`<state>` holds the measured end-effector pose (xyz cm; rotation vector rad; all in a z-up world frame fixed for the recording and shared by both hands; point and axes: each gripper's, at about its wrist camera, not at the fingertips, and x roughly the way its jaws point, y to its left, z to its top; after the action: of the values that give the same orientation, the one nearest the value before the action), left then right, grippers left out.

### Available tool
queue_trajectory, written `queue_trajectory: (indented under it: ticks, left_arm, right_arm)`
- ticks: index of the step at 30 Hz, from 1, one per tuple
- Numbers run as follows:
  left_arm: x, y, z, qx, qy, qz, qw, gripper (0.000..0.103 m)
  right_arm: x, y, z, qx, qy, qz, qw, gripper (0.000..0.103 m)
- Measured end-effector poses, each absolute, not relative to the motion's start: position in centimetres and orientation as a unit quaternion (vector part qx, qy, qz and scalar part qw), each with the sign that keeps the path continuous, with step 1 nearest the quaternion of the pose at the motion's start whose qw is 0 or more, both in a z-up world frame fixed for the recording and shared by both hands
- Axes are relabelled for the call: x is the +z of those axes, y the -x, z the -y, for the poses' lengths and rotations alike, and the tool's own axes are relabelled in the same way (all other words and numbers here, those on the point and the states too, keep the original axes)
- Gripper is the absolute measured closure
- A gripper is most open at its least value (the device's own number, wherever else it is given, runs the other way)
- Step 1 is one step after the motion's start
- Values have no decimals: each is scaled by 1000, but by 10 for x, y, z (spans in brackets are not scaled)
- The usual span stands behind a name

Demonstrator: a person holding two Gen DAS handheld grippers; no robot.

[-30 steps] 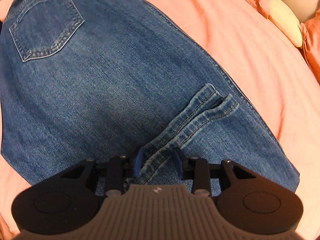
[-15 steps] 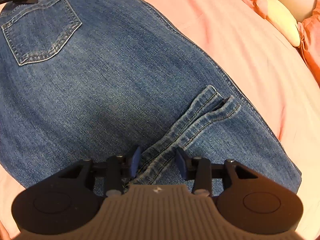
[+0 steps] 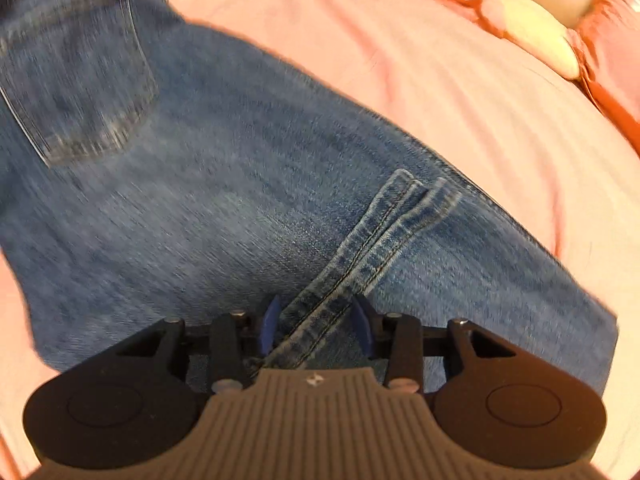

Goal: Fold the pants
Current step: 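Grasp the drawstring waistband with the left tool and lift it, then grasp the waistband with the right tool while the left tool releases it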

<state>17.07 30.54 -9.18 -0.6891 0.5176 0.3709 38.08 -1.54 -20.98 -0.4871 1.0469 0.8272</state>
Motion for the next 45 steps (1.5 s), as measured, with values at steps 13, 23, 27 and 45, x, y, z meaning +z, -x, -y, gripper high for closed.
queue_trajectory:
  ticks: [13, 23, 27, 45]
  left_arm:
    - [-92, -222, -79, 97, -2, -286, 953, 70]
    - [-197, -220, 31, -1, -218, -398, 891, 66]
    - [-198, -214, 37, -22, -261, -406, 876, 60]
    - [-183, -214, -14, -191, -31, -448, 873, 31]
  right_arm:
    - [-173, -366, 156, 347, 57, -468, 811, 66]
    - [-191, -352, 244, 283, -30, -496, 821, 66]
    - [-194, -338, 260, 259, -56, -497, 827, 66]
    - [-146, -298, 225, 285, -95, -467, 832, 64]
